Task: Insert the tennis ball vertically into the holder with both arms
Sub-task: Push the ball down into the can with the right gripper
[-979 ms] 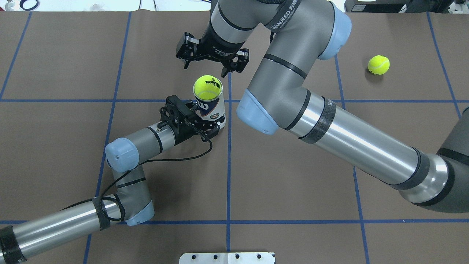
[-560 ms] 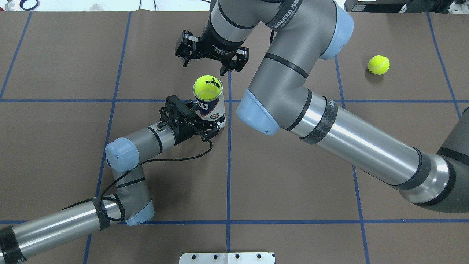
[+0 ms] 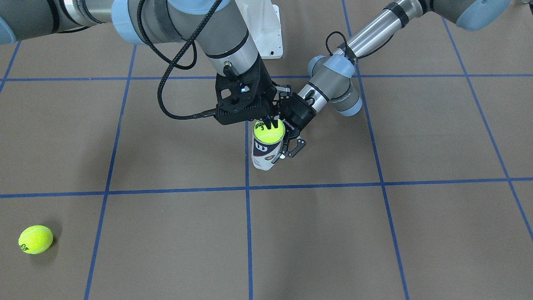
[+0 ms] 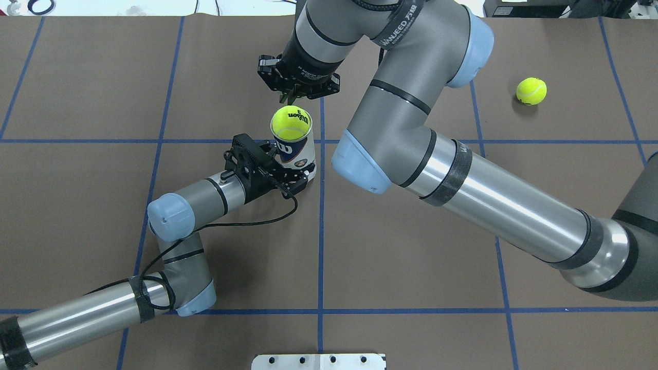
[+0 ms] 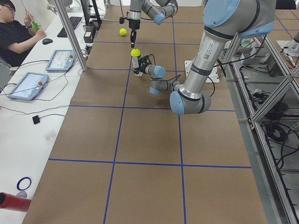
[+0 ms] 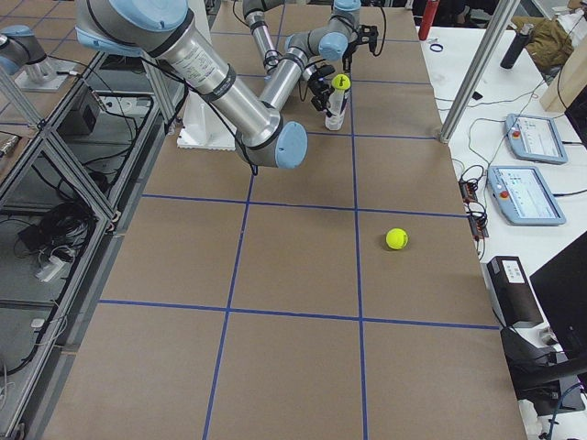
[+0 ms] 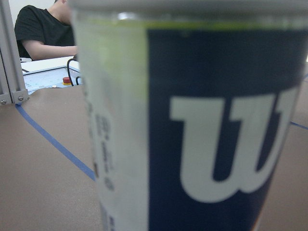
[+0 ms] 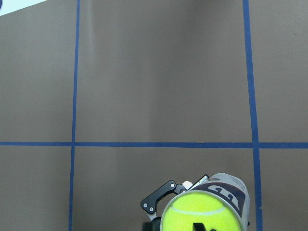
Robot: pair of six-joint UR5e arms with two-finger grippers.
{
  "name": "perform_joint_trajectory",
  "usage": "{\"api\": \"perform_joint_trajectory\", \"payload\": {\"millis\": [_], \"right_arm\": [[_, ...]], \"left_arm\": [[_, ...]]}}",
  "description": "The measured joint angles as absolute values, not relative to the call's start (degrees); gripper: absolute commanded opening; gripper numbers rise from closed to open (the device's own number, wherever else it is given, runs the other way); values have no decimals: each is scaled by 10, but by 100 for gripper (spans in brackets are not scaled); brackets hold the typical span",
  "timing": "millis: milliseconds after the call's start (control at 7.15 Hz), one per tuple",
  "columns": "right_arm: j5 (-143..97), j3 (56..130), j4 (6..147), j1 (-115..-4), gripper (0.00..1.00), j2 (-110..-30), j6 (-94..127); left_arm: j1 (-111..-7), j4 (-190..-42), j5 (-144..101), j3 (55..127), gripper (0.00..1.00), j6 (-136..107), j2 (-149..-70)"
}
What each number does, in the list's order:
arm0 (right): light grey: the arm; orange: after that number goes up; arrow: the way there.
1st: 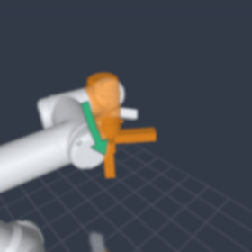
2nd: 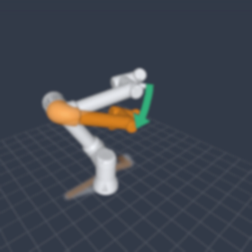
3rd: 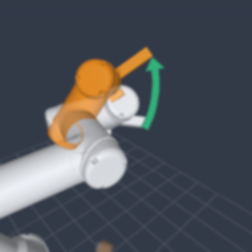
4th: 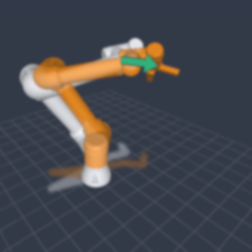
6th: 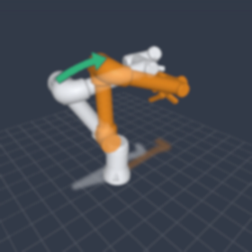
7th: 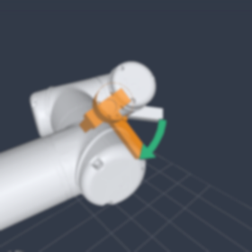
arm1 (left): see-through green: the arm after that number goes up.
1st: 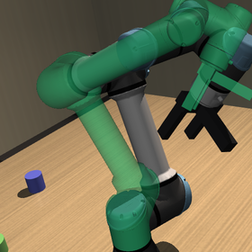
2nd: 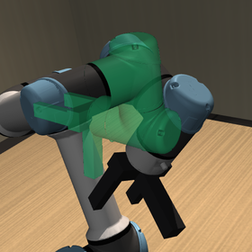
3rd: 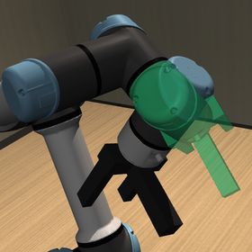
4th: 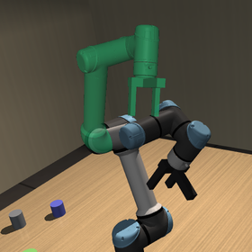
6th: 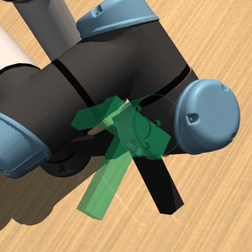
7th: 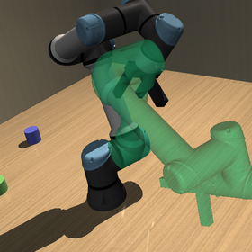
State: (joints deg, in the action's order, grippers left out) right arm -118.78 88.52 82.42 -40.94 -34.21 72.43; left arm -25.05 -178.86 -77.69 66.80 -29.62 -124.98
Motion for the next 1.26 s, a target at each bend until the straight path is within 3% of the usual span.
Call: {"api": "perform_joint_trajectory", "payload": {"millis": [979,1119,1259], "right_arm": [[-1156,886,824,-381,0,-352,724],[-1156,887,821,-382,69,-352,724],[-1158,889,814,-383,99,-353,724]], "left_arm": [[-251,-1789,-777,668,80,-296,-1251],[-251,-1789,-777,668,80,-296,-1250],[-252,-1789,-777,669,80,-296,-1250]]}}
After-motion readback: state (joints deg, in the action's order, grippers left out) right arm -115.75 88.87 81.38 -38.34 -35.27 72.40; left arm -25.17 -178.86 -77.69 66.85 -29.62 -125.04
